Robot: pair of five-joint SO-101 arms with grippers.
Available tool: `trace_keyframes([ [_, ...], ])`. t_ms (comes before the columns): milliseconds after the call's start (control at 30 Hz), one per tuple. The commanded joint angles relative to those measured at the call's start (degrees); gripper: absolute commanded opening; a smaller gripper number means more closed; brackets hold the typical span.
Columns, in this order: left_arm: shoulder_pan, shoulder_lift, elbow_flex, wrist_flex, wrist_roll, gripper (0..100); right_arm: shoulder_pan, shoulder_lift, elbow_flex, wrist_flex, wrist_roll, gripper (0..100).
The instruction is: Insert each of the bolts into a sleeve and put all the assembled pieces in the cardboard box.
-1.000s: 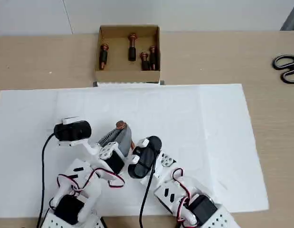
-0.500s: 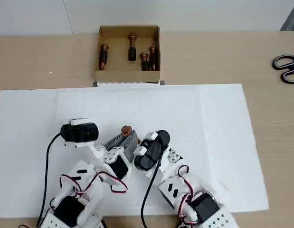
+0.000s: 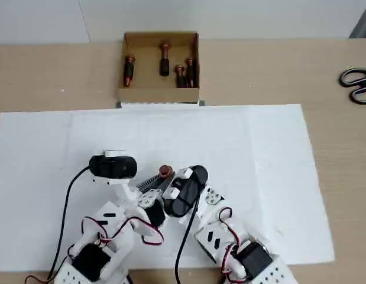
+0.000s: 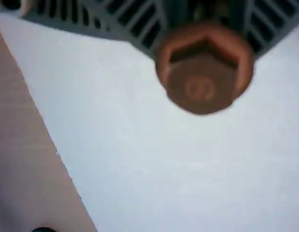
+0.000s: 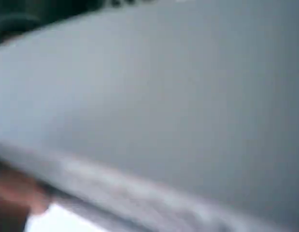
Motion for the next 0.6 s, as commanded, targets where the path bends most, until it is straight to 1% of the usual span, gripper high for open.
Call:
trace_keyframes([
  [0,0.88,-0.53,-0.40,-0.26,-0.44,1,-1.10,-0.84,-2.64,-1.36,-0.53,0.2],
  [200,1.14,-0.53,1.89,-0.26,-0.62,1,-1.10,-0.84,-2.64,-1.63,-0.53,0.2],
  [300,1.23,-0.53,5.32,-0.18,-3.52,1,-1.10,-0.84,-2.73,-1.71,-0.53,0.2],
  [567,1.14,-0.62,5.32,0.53,-4.13,1,-1.10,-0.84,-2.73,-1.71,-0.53,0.2],
])
